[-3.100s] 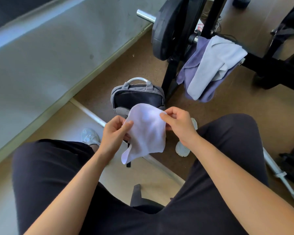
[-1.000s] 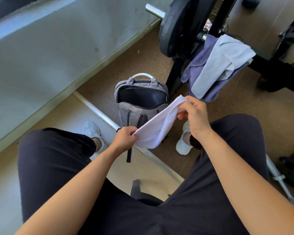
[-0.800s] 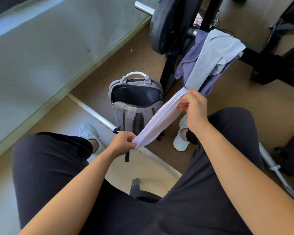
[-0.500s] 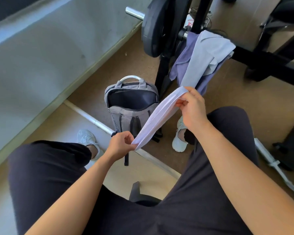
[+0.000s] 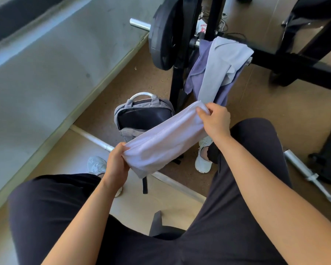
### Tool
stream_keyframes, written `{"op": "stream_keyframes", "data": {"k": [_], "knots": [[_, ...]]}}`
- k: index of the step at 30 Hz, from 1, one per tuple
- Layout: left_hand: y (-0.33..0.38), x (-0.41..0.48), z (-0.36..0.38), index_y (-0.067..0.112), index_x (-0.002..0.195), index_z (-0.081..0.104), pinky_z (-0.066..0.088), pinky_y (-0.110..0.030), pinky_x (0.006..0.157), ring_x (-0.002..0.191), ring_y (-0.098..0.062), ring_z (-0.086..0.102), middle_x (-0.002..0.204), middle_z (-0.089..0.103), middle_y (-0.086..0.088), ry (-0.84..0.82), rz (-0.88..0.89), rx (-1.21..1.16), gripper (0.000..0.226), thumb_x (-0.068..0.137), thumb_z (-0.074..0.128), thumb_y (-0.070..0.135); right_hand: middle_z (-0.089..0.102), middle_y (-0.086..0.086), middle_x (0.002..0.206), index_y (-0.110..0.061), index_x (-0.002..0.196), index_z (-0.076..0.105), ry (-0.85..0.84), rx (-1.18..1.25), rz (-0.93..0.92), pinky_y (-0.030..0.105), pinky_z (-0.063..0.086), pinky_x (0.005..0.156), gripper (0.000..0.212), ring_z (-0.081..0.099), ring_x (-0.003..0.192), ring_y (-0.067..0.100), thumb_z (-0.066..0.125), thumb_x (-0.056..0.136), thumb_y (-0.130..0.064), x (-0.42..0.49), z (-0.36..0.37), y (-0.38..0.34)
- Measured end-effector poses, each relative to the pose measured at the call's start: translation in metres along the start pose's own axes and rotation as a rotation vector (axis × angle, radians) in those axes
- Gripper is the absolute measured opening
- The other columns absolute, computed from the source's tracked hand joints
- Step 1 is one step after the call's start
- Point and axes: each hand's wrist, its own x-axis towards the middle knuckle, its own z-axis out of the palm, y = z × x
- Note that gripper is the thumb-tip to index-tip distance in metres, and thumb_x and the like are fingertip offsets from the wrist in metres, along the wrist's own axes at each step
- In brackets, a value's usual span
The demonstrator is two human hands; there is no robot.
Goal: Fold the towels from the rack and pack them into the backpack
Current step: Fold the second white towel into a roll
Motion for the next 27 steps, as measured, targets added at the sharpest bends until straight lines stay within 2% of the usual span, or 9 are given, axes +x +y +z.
{"op": "stream_keyframes", "data": {"k": [3,6,7,9,11,15,18,22,27], "knots": [[0.009,-0.003,0.001,0.01,0.095,0.068,0.048,-0.037,0.08,0.087,-0.025,0.067,0.09,0.07,-0.007,-0.045,-0.147,-0.128,0.024,0.088,0.048,0.021,0.052,0.002,0.07,-0.016,0.076,0.051,-0.011,-0.09,-0.042,0.037,0.042,0.069,0.031,0.055,0.075,0.025,0.057,0.098,-0.037,0.001,0.002,-0.002],[0.018,-0.003,-0.01,0.015,0.095,0.075,0.048,-0.042,0.092,0.097,-0.028,0.065,0.101,0.069,-0.008,-0.115,-0.202,-0.298,0.026,0.078,0.059,0.028,0.054,0.008,0.076,-0.005,0.086,0.053,-0.138,0.021,-0.047,0.035,0.04,0.066,0.03,0.051,0.071,0.019,0.052,0.103,-0.03,-0.003,0.005,-0.008],[0.02,-0.004,-0.016,0.017,0.106,0.074,0.048,-0.044,0.098,0.106,-0.029,0.064,0.112,0.067,-0.009,-0.155,-0.196,-0.402,0.036,0.078,0.067,0.038,0.051,0.007,0.075,-0.006,0.085,0.051,-0.156,0.052,-0.053,0.034,0.037,0.065,0.029,0.048,0.07,0.017,0.051,0.104,-0.029,-0.005,0.005,-0.01],[0.017,-0.003,-0.026,0.018,0.14,0.062,0.036,-0.053,0.115,0.133,-0.036,0.056,0.142,0.061,-0.012,-0.251,-0.212,-0.519,0.084,0.074,0.069,0.071,0.041,0.002,0.07,-0.011,0.079,0.044,-0.15,0.116,-0.019,0.034,0.032,0.063,0.03,0.04,0.066,0.014,0.05,0.104,-0.026,-0.006,0.005,-0.012],[0.01,-0.004,-0.025,0.015,0.144,0.059,0.032,-0.055,0.12,0.138,-0.038,0.053,0.148,0.058,-0.016,-0.302,-0.252,-0.423,0.103,0.068,0.064,0.084,0.038,0.003,0.07,-0.014,0.075,0.039,-0.153,0.127,0.039,0.034,0.029,0.063,0.033,0.037,0.065,0.014,0.049,0.104,-0.025,-0.006,0.004,-0.011],[-0.001,0.002,-0.014,0.011,0.143,0.058,0.047,-0.04,0.107,0.128,-0.024,0.062,0.132,0.07,-0.01,-0.156,-0.205,-0.028,0.06,0.096,0.06,0.05,0.049,0.021,0.082,0.002,0.086,0.047,-0.202,0.097,0.104,0.037,0.035,0.069,0.034,0.047,0.077,0.027,0.05,0.104,-0.027,-0.004,0.004,-0.005],[-0.003,0.008,-0.015,0.011,0.128,0.067,0.054,-0.042,0.099,0.114,-0.024,0.071,0.122,0.075,-0.01,-0.049,-0.109,0.067,0.039,0.1,0.063,0.038,0.052,0.022,0.085,0.003,0.088,0.05,-0.19,0.085,0.097,0.037,0.035,0.068,0.034,0.048,0.078,0.026,0.05,0.104,-0.027,-0.003,0.003,-0.003],[0.002,0.002,-0.012,0.009,0.115,0.072,0.059,-0.042,0.086,0.094,-0.024,0.074,0.111,0.078,-0.012,-0.013,0.061,0.112,0.026,0.102,0.062,0.029,0.053,0.011,0.077,0.0,0.085,0.053,-0.105,0.042,0.117,0.032,0.037,0.062,0.032,0.052,0.079,0.028,0.052,0.103,-0.026,-0.002,0.002,-0.001],[0.002,-0.008,-0.005,0.012,0.117,0.067,0.057,-0.027,0.068,0.086,-0.013,0.069,0.099,0.074,0.0,-0.077,0.314,0.26,0.021,0.103,0.061,0.027,0.045,0.016,0.074,-0.004,0.075,0.045,-0.22,0.272,0.314,0.036,0.032,0.067,0.034,0.043,0.071,0.023,0.054,0.1,-0.026,-0.013,0.012,-0.008]]}}
